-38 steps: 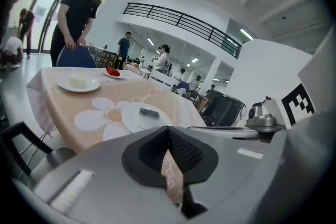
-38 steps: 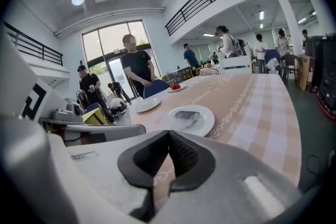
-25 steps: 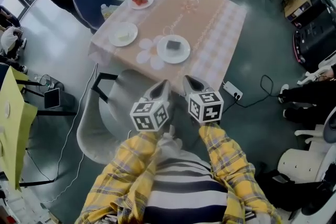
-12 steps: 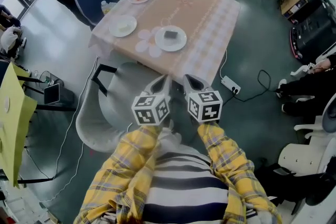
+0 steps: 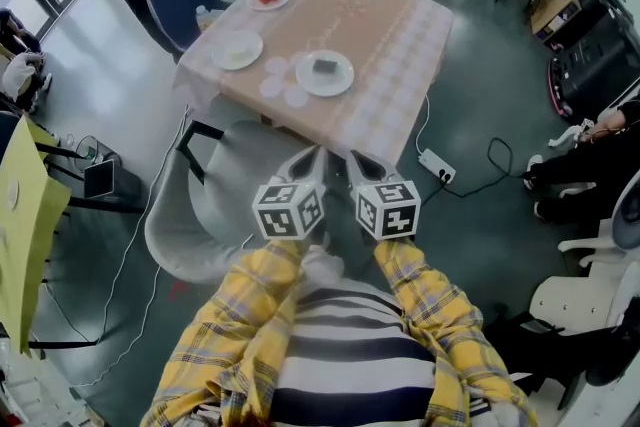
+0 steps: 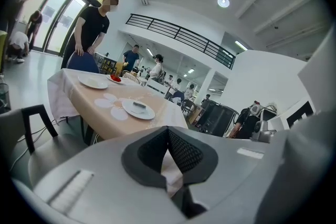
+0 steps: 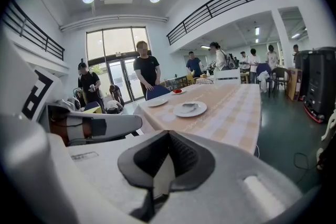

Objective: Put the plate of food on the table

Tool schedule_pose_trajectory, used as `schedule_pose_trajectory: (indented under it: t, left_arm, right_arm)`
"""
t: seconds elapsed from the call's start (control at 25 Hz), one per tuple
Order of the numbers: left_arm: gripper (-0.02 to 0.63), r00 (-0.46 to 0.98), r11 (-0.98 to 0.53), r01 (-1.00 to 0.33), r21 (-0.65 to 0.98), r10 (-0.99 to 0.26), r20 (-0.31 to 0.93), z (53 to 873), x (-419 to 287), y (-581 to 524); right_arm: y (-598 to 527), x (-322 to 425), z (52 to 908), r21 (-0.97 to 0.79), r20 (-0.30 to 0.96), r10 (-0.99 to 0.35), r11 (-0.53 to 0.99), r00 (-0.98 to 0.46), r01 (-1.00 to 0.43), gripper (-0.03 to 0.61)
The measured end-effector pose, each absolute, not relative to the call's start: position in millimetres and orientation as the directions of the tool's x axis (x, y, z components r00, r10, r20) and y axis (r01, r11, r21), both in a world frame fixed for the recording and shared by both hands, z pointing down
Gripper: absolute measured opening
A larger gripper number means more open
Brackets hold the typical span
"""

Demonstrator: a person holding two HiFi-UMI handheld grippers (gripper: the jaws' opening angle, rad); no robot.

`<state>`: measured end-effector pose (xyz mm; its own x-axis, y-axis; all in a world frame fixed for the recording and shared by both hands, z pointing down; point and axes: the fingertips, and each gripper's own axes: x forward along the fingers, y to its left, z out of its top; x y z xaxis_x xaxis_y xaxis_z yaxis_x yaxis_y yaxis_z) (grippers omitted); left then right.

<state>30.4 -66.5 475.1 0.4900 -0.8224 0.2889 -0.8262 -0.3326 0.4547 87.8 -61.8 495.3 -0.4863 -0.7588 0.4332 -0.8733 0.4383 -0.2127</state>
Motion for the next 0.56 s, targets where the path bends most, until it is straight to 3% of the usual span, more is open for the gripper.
schedule_pose_trajectory:
  t: [0.56]
  left_arm:
    - [0.000, 0.502, -0.343, -0.819, 0.460, -0.817, 0.284, 473.5, 30.9, -63.6]
  right_arm:
    - [-58.4, 84.1, 491.0, -0.215, 0.430, -0.762, 0.434, -0.484, -0.875, -0.003]
